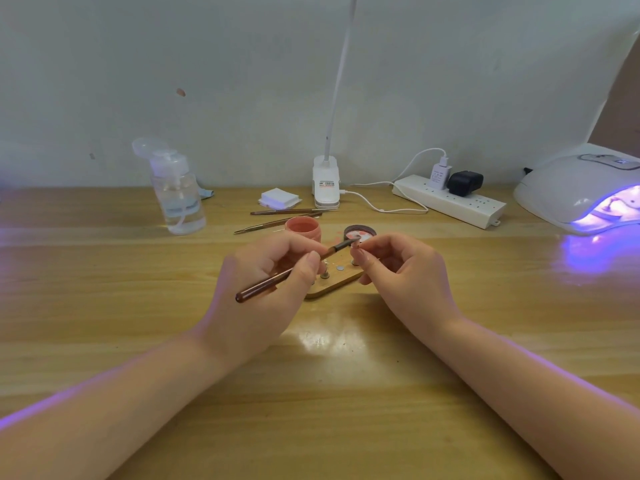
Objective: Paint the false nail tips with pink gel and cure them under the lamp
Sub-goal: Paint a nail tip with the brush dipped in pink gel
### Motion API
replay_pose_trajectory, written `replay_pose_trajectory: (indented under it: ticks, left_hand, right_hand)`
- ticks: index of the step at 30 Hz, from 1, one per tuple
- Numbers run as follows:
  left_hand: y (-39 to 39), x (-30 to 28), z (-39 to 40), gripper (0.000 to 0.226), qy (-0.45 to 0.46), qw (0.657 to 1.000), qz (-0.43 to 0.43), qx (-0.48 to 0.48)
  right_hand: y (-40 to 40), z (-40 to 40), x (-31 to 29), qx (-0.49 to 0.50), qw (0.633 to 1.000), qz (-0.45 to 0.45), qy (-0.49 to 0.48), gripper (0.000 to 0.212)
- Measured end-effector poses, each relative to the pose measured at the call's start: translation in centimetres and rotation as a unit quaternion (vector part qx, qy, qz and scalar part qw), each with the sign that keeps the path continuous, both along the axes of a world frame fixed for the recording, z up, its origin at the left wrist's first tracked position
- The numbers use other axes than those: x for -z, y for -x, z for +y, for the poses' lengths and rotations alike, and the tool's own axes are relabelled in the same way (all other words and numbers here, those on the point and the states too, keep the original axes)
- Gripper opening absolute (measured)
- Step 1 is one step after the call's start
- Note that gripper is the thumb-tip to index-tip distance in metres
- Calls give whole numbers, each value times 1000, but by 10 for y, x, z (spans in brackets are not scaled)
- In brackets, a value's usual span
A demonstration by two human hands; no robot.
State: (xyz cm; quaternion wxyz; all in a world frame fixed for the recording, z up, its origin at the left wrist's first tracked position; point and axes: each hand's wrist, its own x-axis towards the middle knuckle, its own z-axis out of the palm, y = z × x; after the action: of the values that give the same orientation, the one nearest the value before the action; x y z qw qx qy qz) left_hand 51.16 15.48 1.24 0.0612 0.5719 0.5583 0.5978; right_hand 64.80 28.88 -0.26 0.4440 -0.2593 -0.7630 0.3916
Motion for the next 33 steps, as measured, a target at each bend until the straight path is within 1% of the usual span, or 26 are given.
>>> replay_pose_trajectory:
  ticks: [3, 7, 10, 13, 16, 20, 23, 26, 28, 31, 33]
  left_hand:
    - [1, 0, -2, 18, -5, 1000, 8, 3]
    - [-1, 0, -1, 17, -26, 1000, -15, -5]
    - [-2, 1, 1, 12, -14, 1000, -13, -15]
    - [-2, 1, 0, 13, 2, 1000, -12, 1]
    - [-2, -1, -2, 17, -12, 1000, -9, -1]
    - [-4, 1, 1, 13, -9, 999, -29, -23]
    - [-4, 2, 0, 12, 4, 1000, -19, -8]
    - [-2, 0, -2, 18, -14, 1000, -23, 5]
    - [-3, -1, -2, 19, -24, 999, -27, -3]
    - [-4, -1, 0, 13, -9, 999, -34, -20]
    - [-5, -1, -2, 12, -3, 999, -34, -6]
  right_hand:
    - [-1, 1, 1, 0, 1000, -12, -7, 8]
    - [-1, 1, 1, -2, 1000, -7, -6, 10]
    - [-1, 0, 0, -6, 1000, -5, -6, 9]
    - [-1, 0, 0, -15, 1000, -1, -2, 9]
    - [-1, 0, -1, -16, 1000, -5, -4, 9]
    - [0, 0, -1, -25, 1000, 7, 6, 9]
    - [0, -1, -1, -30, 999, 8, 6, 10]
    - [0, 0, 0, -30, 999, 12, 6, 10]
    - [1, 0, 0, -28, 999, 14, 7, 11]
    - [0, 0, 1, -27, 1000, 12, -2, 12]
    - [0, 1, 0, -24, 1000, 12, -12, 13]
